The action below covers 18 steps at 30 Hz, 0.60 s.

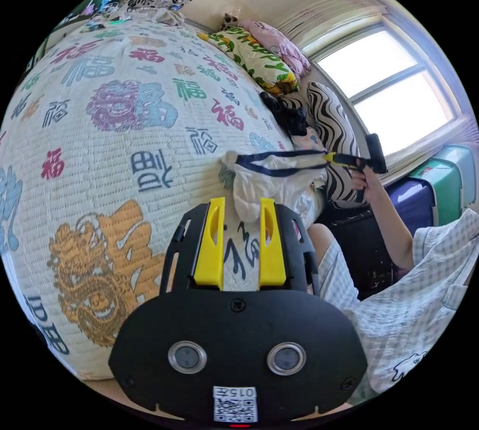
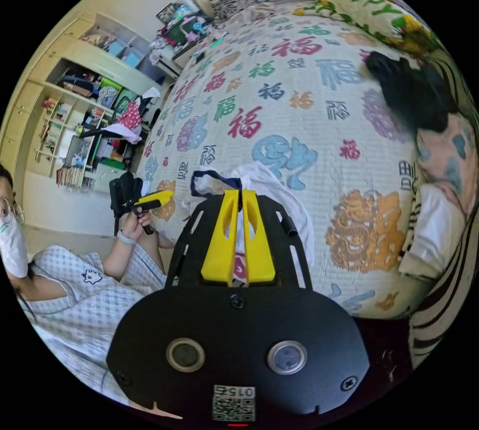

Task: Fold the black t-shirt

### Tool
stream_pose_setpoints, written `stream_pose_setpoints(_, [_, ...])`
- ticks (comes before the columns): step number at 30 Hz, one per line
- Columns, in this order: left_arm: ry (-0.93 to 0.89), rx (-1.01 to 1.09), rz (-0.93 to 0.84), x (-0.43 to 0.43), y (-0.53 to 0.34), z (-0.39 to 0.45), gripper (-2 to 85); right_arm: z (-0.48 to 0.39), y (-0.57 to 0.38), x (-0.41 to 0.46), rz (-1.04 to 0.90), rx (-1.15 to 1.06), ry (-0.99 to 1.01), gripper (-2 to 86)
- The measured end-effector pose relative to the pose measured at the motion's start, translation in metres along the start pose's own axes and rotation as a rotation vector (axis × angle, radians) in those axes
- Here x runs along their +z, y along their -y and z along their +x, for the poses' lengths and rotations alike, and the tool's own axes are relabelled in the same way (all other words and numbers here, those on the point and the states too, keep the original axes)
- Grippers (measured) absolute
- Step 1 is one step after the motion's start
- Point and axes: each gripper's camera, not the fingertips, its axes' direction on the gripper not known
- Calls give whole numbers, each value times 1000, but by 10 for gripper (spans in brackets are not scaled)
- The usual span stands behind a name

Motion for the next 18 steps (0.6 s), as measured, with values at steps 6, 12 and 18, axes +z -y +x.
stream_pose_setpoints(6, [-65,32,-158,20,33,34,113,28,-44,-2,33,81,76,1])
stream_pose_setpoints(12, [-111,-66,-31,-10,19,52,6,26,-71,-18,64,67,99,1])
stream_pose_setpoints(18, [39,203,162,-116,22,156,-6,-21,-104,-85,248,-49,62,0])
